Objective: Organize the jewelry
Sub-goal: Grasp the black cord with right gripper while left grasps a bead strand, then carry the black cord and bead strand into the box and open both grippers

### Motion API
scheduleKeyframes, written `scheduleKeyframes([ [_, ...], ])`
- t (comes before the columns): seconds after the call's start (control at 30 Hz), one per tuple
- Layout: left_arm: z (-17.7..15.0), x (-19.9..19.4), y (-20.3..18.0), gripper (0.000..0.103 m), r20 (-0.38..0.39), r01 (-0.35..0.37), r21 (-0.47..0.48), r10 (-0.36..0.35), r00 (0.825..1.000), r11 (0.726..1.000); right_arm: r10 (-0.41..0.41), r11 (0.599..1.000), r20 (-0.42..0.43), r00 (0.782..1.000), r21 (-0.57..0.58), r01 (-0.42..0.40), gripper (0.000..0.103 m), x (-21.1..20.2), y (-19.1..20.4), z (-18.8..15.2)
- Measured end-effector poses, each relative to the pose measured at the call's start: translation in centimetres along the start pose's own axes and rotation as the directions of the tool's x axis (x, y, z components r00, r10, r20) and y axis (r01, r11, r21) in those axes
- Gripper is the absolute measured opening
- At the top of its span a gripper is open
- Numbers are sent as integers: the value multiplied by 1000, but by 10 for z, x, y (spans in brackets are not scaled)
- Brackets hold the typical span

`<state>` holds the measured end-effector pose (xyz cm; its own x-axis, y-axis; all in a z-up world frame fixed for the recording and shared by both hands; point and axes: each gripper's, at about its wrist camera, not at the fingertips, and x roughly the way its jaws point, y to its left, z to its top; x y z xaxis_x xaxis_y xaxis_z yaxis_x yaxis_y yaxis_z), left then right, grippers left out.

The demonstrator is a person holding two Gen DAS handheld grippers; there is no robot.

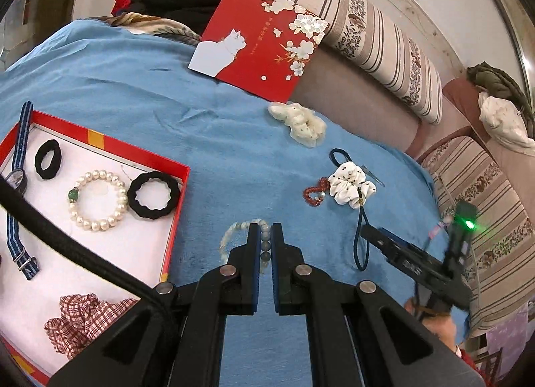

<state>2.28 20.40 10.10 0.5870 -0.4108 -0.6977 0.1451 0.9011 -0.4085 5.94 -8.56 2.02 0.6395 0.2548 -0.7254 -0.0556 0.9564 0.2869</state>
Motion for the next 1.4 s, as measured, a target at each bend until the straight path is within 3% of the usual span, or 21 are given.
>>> scheduleKeyframes([
  [0.1, -1, 4, 0, 5, -13, 3, 4, -3, 1000, 1000, -23, 1000, -47, 999, 16, 24, 65, 24, -10, 0],
  [0.17, -1, 6, -1, 5, -17, 3, 11, -3, 1000, 1000, -53, 998, -53, 997, 36, 55, 33, 28, -19, -2],
  [0.23, 0, 7, -3, 5, -20, 11, 13, -10, 1000, 1000, -5, 998, -57, 998, 66, 9, 13, 23, -24, 3],
  [0.27, 0, 8, -4, 5, -21, 18, 11, -18, 1000, 1000, 20, 996, -55, 998, 87, -15, 9, 19, -26, 5],
  [0.53, -1, -9, -9, 5, 8, 41, 20, -41, 999, 999, 134, 988, 3, 991, 75, -134, 6, -29, -1, -4],
  [0.73, -2, -33, 6, 5, 46, 40, -4, -40, 998, 999, 169, 985, 47, 984, 25, -171, 6, -62, 29, -15],
  [1.0, -6, -74, 41, 5, 103, 42, -51, -36, 994, 998, 244, 969, 8, 970, -27, -244, 6, -75, 89, -28],
  [1.2, -12, -98, 83, 5, 97, 0, -126, 13, 995, 992, 305, 947, -23, 952, -100, -305, 6, -78, 148, -20],
  [1.4, -21, -108, 126, 5, 56, -93, -222, 108, 993, 971, 340, 916, -69, 938, -202, -347, 6, -65, 223, -18],
])
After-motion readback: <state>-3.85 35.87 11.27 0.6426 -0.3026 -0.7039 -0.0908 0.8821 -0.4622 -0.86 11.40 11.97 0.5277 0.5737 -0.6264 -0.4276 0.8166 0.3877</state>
